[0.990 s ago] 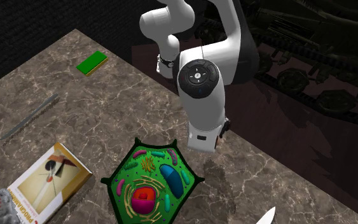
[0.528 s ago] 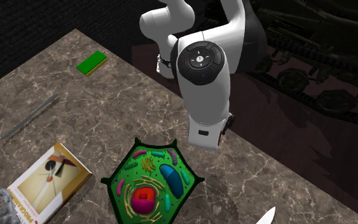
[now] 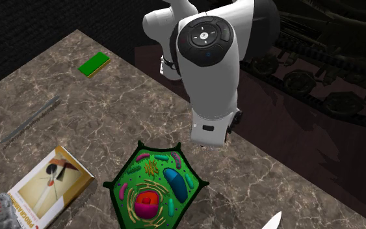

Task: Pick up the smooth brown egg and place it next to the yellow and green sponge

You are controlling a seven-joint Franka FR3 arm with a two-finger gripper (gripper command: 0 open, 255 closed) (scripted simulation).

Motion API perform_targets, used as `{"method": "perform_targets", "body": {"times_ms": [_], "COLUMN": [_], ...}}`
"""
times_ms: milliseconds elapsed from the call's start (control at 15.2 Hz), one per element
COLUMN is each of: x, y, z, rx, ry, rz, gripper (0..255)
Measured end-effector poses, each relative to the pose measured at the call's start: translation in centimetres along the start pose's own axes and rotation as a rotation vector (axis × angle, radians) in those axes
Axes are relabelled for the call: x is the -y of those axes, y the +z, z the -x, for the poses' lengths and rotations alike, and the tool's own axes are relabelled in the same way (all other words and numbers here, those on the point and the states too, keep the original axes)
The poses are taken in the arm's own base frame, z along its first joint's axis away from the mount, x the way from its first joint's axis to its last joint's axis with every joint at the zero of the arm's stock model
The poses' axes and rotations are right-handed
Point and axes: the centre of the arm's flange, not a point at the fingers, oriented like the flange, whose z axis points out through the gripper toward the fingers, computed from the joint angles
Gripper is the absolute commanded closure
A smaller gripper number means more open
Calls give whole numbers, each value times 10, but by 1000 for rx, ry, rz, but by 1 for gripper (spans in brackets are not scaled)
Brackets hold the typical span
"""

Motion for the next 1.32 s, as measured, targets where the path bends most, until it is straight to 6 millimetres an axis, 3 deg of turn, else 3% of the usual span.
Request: {"method": "perform_targets", "body": {"times_ms": [264,1320], "x": [-19,-112], "y": [-11,-66], "z": [38,221], "rx": [0,-1], "ry": [1,1], "rz": [0,1], "gripper": [255,255]}}
